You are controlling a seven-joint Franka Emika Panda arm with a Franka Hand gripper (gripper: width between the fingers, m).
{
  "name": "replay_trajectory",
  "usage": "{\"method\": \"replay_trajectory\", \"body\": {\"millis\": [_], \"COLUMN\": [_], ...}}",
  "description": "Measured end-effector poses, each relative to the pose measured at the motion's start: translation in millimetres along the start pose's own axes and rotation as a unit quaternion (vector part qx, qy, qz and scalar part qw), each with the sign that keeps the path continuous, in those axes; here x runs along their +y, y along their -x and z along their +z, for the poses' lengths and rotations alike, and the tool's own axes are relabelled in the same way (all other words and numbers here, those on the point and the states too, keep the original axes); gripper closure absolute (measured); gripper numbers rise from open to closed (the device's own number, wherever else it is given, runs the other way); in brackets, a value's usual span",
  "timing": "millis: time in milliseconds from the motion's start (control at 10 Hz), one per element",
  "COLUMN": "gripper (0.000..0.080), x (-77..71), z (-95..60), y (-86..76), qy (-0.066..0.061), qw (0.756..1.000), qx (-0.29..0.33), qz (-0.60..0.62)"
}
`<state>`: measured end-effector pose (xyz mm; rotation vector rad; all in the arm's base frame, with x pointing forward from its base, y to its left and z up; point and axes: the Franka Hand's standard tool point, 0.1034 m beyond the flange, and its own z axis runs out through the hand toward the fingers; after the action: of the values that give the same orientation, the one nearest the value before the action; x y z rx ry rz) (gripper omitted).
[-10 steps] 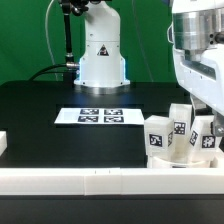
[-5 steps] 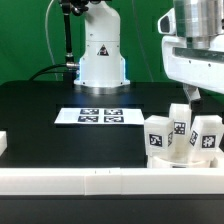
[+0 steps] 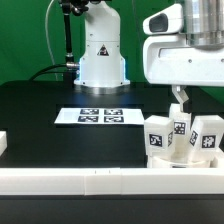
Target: Assemble stool
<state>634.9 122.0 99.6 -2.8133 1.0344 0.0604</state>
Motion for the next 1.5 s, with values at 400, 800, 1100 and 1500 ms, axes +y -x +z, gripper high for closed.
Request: {"method": "replay_trajectory", "body": {"millis": [400, 800, 1100, 1500], "gripper": [0.0151, 0.0151, 0.0151, 0.0151], "x": [4.8, -0.1, 4.5, 4.6], "z": [2.6, 0.9, 1.3, 1.5], "y": [-3.6, 1.4, -2.9, -0.4], "qy": [0.004, 0.014, 0.024, 0.042], "qw": [0.982, 0.931, 0.895, 0.781], "qx": [0.000, 0.003, 0.003, -0.014], "qz": [-0.186, -0.364, -0.446, -0.622]}}
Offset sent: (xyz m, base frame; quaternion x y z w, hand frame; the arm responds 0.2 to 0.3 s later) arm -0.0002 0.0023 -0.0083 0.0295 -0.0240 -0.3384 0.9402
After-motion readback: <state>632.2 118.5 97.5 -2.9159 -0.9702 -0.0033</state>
